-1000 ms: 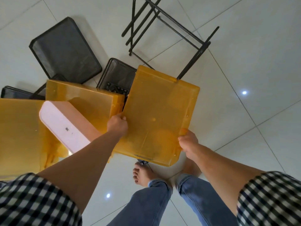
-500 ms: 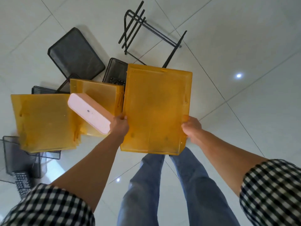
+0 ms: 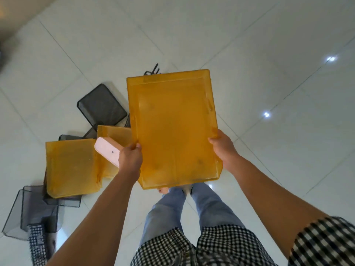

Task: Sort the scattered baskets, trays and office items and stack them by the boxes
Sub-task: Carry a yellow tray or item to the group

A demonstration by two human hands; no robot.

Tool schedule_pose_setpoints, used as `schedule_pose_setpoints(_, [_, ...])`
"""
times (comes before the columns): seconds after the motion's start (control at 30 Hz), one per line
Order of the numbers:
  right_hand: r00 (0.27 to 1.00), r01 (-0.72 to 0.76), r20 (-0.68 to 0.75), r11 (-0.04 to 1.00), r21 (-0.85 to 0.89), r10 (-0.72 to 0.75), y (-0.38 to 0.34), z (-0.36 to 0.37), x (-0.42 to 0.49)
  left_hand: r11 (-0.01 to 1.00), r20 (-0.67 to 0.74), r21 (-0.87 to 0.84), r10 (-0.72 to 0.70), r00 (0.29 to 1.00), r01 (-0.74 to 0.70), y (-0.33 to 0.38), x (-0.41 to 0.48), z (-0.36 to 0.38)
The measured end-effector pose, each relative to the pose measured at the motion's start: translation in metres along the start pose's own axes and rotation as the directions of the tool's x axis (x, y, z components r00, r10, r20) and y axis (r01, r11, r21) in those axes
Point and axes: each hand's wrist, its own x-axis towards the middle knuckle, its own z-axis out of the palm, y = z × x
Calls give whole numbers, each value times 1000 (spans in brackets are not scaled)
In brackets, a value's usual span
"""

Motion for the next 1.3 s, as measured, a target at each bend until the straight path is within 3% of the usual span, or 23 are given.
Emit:
schedule_pose_setpoints(0.2, [995, 4, -104, 997, 77, 4, -24, -16, -40, 987, 25, 27, 158, 987, -159, 29, -35, -19])
schedule_pose_setpoints(0.47, [970, -8, -227, 941, 339, 90, -29, -23, -92, 894, 145, 114, 416, 898, -433, 72, -63, -36])
schedule_pose_setpoints(0.73, [894, 129, -423, 817, 562, 149, -25, -11, -151, 743, 345, 161, 574, 743, -649, 103, -83, -55])
schedule_pose_setpoints(0.93, [835, 174, -485, 713, 679, 259, 3, 27, -205, 616, 447, 175, 645, 619, -768, 97, -103, -67])
schedule_pose_setpoints(1.07, [790, 211, -510, 629, 748, 340, 37, 38, -243, 540, 533, 197, 642, 552, -818, 84, -129, -52])
schedule_pose_setpoints(1.3, [670, 319, -546, 470, 823, 503, 127, 35, -317, 338, 742, 183, 569, 355, -923, 37, -209, 5])
